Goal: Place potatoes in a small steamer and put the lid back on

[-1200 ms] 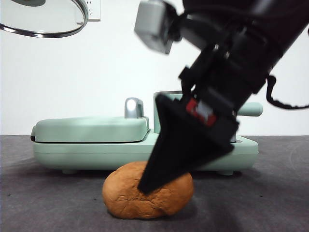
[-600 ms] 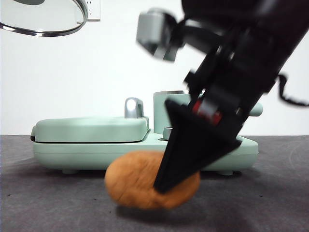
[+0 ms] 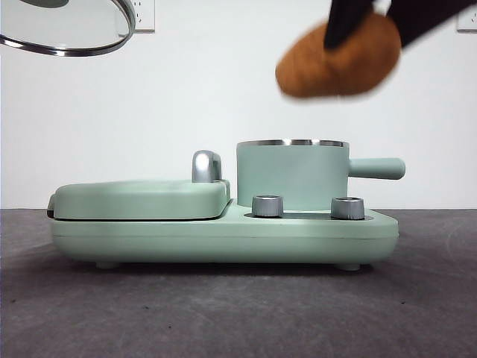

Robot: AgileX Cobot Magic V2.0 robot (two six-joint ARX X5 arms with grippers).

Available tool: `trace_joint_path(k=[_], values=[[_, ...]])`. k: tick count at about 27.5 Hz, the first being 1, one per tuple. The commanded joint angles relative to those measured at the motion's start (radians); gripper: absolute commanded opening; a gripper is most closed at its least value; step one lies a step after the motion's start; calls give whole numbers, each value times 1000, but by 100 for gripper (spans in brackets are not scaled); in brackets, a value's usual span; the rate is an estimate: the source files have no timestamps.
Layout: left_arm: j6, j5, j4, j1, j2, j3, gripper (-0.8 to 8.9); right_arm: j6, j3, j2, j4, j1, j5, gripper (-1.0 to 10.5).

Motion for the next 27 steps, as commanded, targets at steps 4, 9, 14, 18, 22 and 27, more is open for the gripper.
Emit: trace_joint_path(k=[4, 9, 14, 18, 22, 27], values=[[4, -3, 27, -3, 2, 18, 12, -48, 195, 121, -19, -90, 1, 204], [4, -3, 27, -3, 8, 18, 12, -129, 319, 286, -17, -180, 6, 204], [4, -3, 27, -3, 8, 18, 12, -191, 409, 439, 14, -235, 12, 204], [4, -3, 27, -3, 8, 18, 12, -222, 451, 534, 76, -264, 12, 204], [3, -3, 27, -3, 8, 18, 12, -234, 468, 606, 118, -283, 12, 204], [3, -3, 27, -3, 8, 18, 12, -267, 468, 665, 173, -293, 44, 204]])
